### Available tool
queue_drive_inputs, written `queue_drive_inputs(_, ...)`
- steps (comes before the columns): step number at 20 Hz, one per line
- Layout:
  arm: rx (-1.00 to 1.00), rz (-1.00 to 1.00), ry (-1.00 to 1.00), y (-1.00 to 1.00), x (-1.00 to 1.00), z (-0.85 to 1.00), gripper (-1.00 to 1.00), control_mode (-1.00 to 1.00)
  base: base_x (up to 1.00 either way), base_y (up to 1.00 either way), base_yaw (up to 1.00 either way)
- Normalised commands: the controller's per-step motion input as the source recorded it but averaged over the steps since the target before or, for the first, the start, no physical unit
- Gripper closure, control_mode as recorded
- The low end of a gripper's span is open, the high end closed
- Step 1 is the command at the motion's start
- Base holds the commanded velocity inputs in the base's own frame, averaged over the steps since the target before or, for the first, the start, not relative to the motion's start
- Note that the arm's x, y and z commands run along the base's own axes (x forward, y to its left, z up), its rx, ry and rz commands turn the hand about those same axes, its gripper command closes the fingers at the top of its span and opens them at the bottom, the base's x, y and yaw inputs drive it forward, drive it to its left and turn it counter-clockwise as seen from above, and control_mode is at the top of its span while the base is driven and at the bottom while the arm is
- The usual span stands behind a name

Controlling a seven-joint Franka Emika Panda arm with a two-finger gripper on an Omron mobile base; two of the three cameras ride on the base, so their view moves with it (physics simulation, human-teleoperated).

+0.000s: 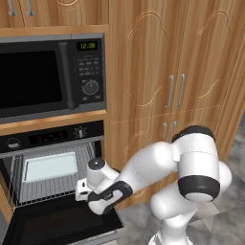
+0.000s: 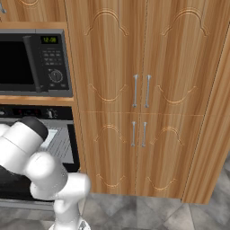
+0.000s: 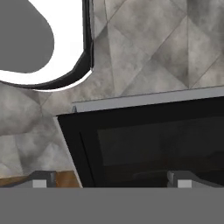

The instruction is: Take the baked cake out of the oven and place it on the plate for cooling. Then close the oven door.

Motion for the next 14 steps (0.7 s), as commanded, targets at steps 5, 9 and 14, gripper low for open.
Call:
queue_drive_inputs(5, 0.0, 0.0, 0.02, 0.4, 0.34, -0.24, -1.0, -1.0, 0.0, 0.0, 0.0)
queue_drive_inputs(9, -0.02, 0.0, 0.0, 0.47, 0.25, -0.13, -1.0, -1.0, 0.0, 0.0, 0.0)
queue_drive_inputs(14, -0.09, 0.0, 0.0, 0.52, 0.26, -0.11, -1.0, -1.0, 0.0, 0.0, 0.0)
